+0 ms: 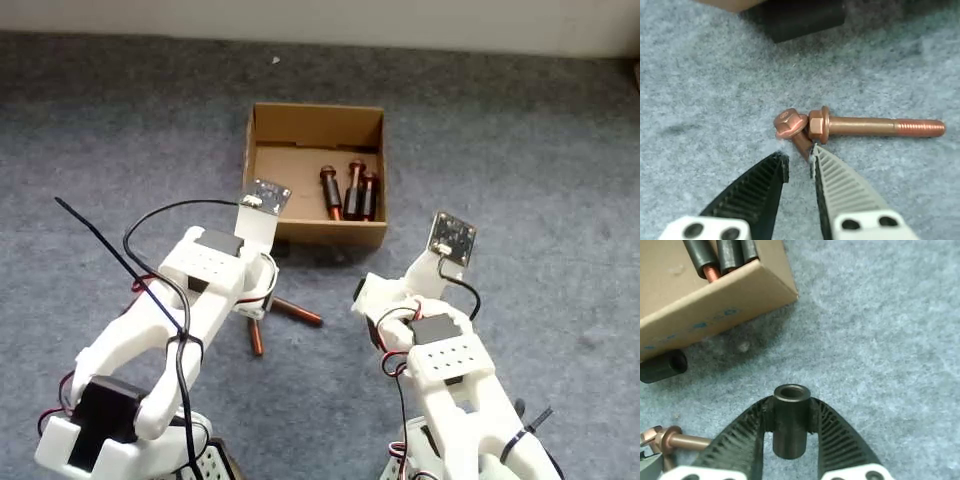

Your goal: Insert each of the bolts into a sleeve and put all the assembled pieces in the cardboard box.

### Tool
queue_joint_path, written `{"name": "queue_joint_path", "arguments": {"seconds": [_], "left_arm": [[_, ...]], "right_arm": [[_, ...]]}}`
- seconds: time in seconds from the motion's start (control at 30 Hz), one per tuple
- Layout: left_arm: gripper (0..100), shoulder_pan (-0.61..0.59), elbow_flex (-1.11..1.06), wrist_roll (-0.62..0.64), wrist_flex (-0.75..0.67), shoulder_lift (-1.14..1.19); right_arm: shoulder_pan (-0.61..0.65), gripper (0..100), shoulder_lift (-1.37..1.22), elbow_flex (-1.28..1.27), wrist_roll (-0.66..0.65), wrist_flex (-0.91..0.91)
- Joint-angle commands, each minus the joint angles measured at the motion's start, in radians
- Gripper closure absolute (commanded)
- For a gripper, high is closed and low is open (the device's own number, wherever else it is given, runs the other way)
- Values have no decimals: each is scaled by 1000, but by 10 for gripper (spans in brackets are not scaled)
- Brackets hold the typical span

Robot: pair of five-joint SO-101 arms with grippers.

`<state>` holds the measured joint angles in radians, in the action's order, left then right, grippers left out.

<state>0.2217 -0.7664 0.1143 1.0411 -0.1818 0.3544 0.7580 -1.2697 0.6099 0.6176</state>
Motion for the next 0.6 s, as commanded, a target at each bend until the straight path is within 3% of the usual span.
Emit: {"name": "queue_joint_path", "arguments": {"seconds": [0.0,0.2,0.4,0.57], "left_arm": [[886,16,31,8,-14,-18],[838,21,4,14,-8,44],[876,16,-2,14,-6,61],[940,-77,2,8,-21,64]], "right_arm": [[-12,994,28,7,6,-19],[-12,994,28,4,6,-19],[-10,994,28,2,6,-19],[-8,994,28,2,6,-19]]}}
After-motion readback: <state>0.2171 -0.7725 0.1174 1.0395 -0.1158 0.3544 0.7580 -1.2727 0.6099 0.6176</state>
